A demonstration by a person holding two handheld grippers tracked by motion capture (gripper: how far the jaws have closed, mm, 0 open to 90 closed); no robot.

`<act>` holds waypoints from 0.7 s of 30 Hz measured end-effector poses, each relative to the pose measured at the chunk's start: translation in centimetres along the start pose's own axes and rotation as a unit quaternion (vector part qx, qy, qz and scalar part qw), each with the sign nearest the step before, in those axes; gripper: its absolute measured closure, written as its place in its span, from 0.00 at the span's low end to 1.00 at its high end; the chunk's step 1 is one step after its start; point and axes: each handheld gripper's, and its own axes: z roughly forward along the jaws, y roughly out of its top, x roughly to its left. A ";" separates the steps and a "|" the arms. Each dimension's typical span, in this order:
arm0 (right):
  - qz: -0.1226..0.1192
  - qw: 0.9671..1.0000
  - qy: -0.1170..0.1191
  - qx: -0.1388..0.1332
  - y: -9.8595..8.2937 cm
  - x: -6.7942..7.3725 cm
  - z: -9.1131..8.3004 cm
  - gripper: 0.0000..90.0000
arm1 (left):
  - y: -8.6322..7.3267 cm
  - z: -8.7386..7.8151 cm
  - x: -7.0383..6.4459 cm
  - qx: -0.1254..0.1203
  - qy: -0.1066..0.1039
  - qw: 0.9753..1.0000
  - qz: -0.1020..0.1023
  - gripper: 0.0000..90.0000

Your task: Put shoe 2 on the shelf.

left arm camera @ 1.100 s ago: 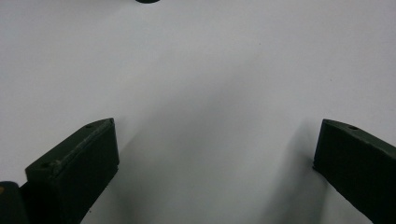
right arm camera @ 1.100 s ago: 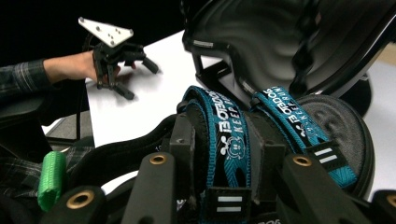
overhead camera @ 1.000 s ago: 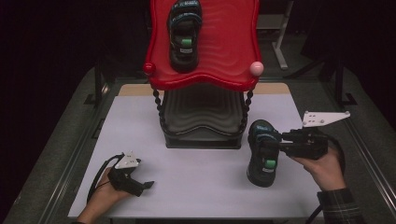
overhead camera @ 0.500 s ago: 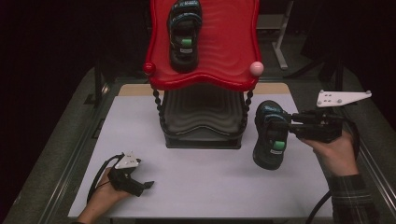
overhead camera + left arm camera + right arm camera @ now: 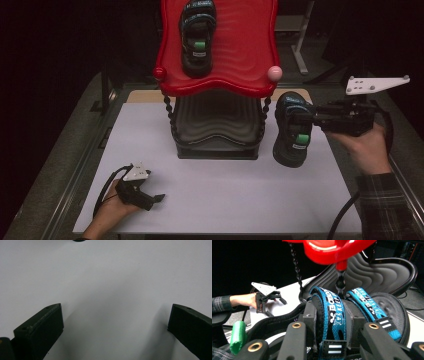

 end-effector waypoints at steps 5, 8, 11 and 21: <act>-0.010 1.000 -0.009 0.000 1.6 0.0 -0.5 0.75 | 0.0 0.0 0.0 0.000 0.000 1.000 0.000 0.00; -0.018 1.000 -0.014 -0.004 2.6 -0.1 -1.1 0.75 | 0.0 0.0 0.0 0.001 -0.001 1.000 -0.001 0.00; -0.021 1.000 -0.019 -0.009 3.4 -0.1 -1.4 0.75 | 0.0 0.0 0.0 0.001 -0.001 1.000 0.000 0.00; -0.037 0.999 -0.033 -0.021 7.2 -0.2 -2.9 0.75 | 0.0 0.0 0.0 0.002 0.000 1.000 0.002 0.00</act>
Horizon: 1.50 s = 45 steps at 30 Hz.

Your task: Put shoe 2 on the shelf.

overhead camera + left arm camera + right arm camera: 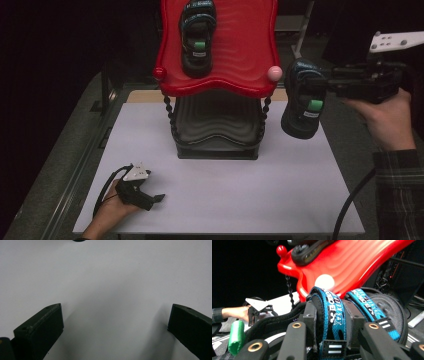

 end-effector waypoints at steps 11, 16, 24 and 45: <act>-0.011 1.000 -0.002 -0.017 4.0 -0.7 -0.8 0.75 | 0.0 0.0 0.0 -0.001 0.000 1.000 0.000 0.00; -0.014 1.000 -0.001 -0.019 5.8 -0.8 -0.7 0.75 | 0.0 0.0 0.0 -0.001 0.001 1.000 0.000 0.00; -0.023 0.999 0.001 -0.030 8.8 -0.8 -0.3 0.75 | 0.0 0.0 0.0 -0.001 0.001 1.000 0.000 0.00; -0.049 0.998 0.040 -0.019 14.1 -1.7 7.4 0.75 | 0.0 0.0 0.0 0.001 0.000 1.000 0.001 0.00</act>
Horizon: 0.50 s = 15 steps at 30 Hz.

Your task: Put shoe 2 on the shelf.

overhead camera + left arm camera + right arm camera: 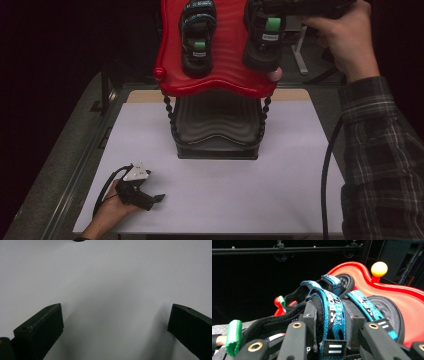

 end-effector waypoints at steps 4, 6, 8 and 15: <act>-0.004 1.000 0.008 0.005 0.5 -0.7 2.0 0.75 | 0.0 0.0 0.0 -0.001 0.000 1.000 -0.001 0.00; -0.006 1.000 0.011 0.007 0.6 -1.1 3.0 0.75 | 0.0 0.0 0.0 -0.001 0.000 1.000 -0.001 0.00; -0.007 1.000 0.013 0.011 0.7 -1.5 3.9 0.75 | 0.0 0.0 0.0 -0.001 0.000 1.000 -0.001 0.00; -0.008 1.000 0.017 0.012 0.4 -2.4 6.0 0.75 | 0.0 0.0 0.0 -0.001 0.000 1.000 -0.001 0.00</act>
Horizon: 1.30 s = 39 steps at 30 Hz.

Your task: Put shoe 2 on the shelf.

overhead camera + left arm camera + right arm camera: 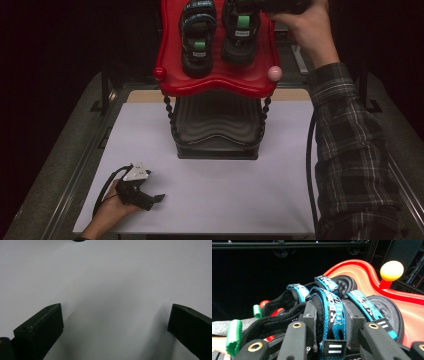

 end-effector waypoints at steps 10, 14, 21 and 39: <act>0.000 1.000 0.008 0.001 -1.1 -0.3 1.4 0.75 | 0.0 0.0 0.0 0.000 0.001 1.000 0.000 0.00; -0.004 1.000 0.007 0.002 -1.6 0.1 1.6 0.74 | 0.0 0.0 0.0 0.000 0.001 1.000 0.000 0.00; -0.006 1.000 -0.004 0.017 -2.1 1.0 1.6 0.62 | 0.0 0.0 0.0 0.000 0.001 1.000 0.000 0.00; 0.026 0.998 -0.063 0.013 -5.8 3.2 -5.9 0.40 | 0.0 0.0 0.0 0.000 0.001 1.000 -0.001 0.00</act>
